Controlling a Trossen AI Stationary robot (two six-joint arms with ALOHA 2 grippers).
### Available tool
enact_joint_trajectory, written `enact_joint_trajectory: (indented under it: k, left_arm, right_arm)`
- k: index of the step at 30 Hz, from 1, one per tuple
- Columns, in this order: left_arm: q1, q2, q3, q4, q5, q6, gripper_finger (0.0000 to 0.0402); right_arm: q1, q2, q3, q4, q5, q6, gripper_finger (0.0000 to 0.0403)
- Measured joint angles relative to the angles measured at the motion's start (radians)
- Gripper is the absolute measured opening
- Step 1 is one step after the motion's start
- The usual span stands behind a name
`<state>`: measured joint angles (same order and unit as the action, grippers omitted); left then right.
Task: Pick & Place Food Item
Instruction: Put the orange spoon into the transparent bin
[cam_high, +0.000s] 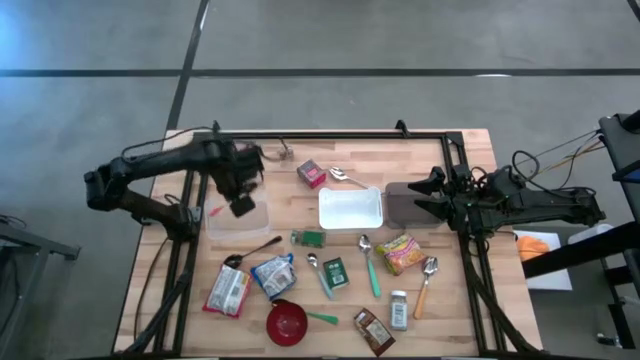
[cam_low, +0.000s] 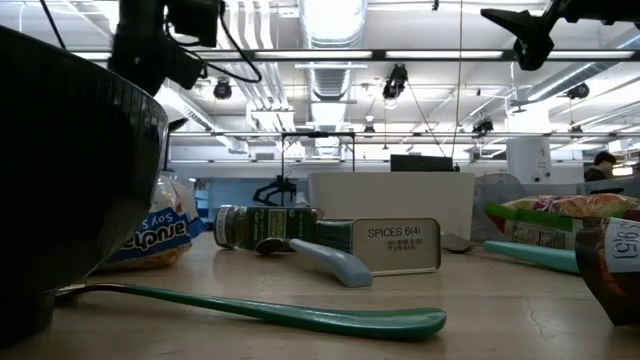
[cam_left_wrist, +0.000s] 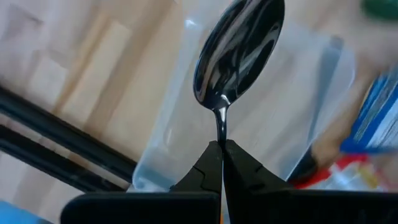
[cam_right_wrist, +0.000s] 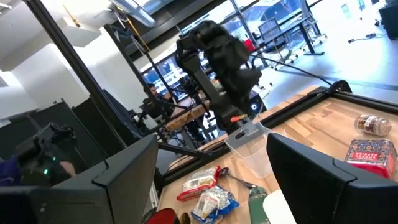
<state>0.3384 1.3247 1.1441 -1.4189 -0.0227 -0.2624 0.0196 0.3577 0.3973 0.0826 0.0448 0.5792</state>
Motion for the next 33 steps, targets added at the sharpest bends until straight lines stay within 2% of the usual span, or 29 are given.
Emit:
enact_joint_trajectory:
  k: [7, 18, 26, 33]
  left_arm:
    - [-0.11, 0.0, -0.153, 0.072, -0.003, 0.05, 0.0]
    - [-0.121, 0.002, -0.351, 0.318, 0.01, 0.052, 0.0001]
    - [-0.118, 0.002, -0.381, 0.373, -0.043, 0.024, 0.0001]
    - [-0.071, 0.008, -0.381, 0.373, -0.064, 0.019, 0.0]
  right_arm:
    - [0.0, 0.028, 0.0, 0.0, 0.0, 0.033, 0.0301]
    - [0.0, 0.09, 0.0, 0.001, 0.0, 0.058, 0.0301]
    - [0.0, 0.109, 0.0, 0.002, 0.0, 0.066, 0.0301]
    - [0.0, 0.11, 0.0, 0.003, 0.0, 0.075, 0.0301]
